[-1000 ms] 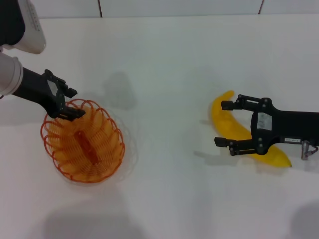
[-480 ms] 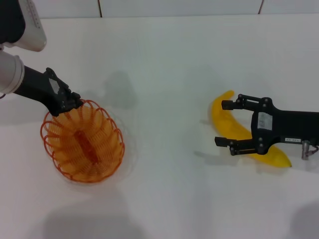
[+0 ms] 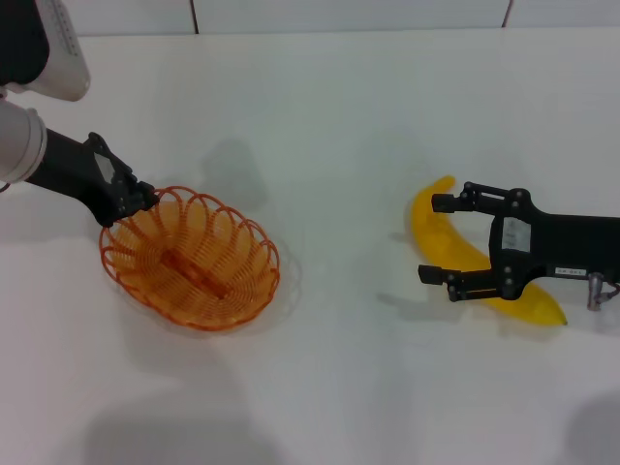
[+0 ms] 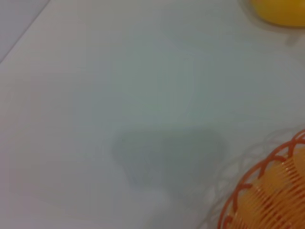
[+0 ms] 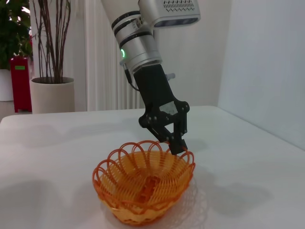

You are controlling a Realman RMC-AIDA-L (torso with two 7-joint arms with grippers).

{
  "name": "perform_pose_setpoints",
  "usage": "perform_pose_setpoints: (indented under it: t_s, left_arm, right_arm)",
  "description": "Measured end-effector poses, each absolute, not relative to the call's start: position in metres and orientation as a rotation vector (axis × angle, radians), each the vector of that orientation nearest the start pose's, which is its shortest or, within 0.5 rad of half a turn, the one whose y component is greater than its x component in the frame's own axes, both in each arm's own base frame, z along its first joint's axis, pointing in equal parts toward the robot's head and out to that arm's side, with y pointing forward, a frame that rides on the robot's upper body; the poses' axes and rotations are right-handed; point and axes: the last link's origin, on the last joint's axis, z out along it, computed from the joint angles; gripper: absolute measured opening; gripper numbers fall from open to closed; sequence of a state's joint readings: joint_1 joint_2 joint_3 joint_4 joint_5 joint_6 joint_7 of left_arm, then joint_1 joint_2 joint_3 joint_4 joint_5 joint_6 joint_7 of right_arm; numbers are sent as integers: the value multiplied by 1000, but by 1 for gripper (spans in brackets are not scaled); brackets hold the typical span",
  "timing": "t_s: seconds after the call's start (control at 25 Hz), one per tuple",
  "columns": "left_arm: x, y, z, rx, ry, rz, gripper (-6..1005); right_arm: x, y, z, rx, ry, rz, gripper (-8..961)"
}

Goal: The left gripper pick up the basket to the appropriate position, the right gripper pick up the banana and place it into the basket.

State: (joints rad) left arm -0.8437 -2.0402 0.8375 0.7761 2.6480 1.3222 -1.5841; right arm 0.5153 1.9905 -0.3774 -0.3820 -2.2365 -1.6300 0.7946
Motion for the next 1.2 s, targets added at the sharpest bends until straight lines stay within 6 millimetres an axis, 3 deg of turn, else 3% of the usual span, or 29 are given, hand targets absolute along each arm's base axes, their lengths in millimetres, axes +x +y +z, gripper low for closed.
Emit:
perform_pose_setpoints:
  t_s: [0.72, 1.2]
  left_arm:
    - [-229, 418, 14, -2777, -265, 363, 49]
    - [-219, 402, 30, -2754, -617, 108, 47]
  right_arm:
    - [312, 292, 3, -2718, 199, 647, 896]
    - [315, 290, 5, -2709, 212, 646, 895]
